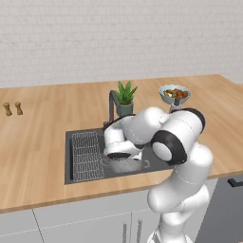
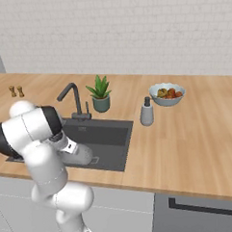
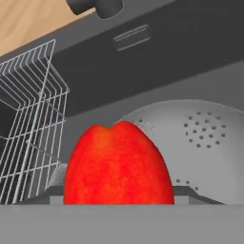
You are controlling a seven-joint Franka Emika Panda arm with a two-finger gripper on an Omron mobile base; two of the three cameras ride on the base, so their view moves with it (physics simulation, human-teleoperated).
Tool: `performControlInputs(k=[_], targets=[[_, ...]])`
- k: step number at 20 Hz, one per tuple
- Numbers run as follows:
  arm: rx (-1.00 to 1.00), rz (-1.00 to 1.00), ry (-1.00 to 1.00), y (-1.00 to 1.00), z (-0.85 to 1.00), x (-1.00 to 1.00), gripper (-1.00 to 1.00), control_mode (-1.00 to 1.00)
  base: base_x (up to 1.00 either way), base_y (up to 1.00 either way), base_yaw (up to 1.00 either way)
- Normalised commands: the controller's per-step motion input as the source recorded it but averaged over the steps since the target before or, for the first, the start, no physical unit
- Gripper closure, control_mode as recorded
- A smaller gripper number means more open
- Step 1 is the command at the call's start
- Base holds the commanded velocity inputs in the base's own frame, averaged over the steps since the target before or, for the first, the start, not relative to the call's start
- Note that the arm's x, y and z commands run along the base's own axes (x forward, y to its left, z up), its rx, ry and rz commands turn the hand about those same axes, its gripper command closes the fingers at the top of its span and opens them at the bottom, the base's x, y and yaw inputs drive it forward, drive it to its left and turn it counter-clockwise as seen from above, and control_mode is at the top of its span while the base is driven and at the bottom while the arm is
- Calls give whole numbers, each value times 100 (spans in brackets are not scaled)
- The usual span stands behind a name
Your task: Put the colander in the sink, put the apple in the colander, and turn on the sink faucet and pour water over the colander.
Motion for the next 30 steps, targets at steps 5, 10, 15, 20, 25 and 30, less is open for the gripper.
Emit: performControlInputs(k=[5, 10, 15, 20, 25, 30], targets=[[-3, 0, 14, 79, 17, 0, 100, -100, 0, 0, 0], [0, -4, 13, -21, 50, 24, 100, -100, 0, 0, 0], [0, -3, 20, -53, 37, 17, 100, -100, 0, 0, 0], [0, 0, 30, -55, 84, 33, 100, -100, 0, 0, 0], [-1, -5, 33, -13, 97, 35, 100, -100, 0, 0, 0], [-10, -8, 41, 0, 44, 1, 100, -100, 0, 0, 0]])
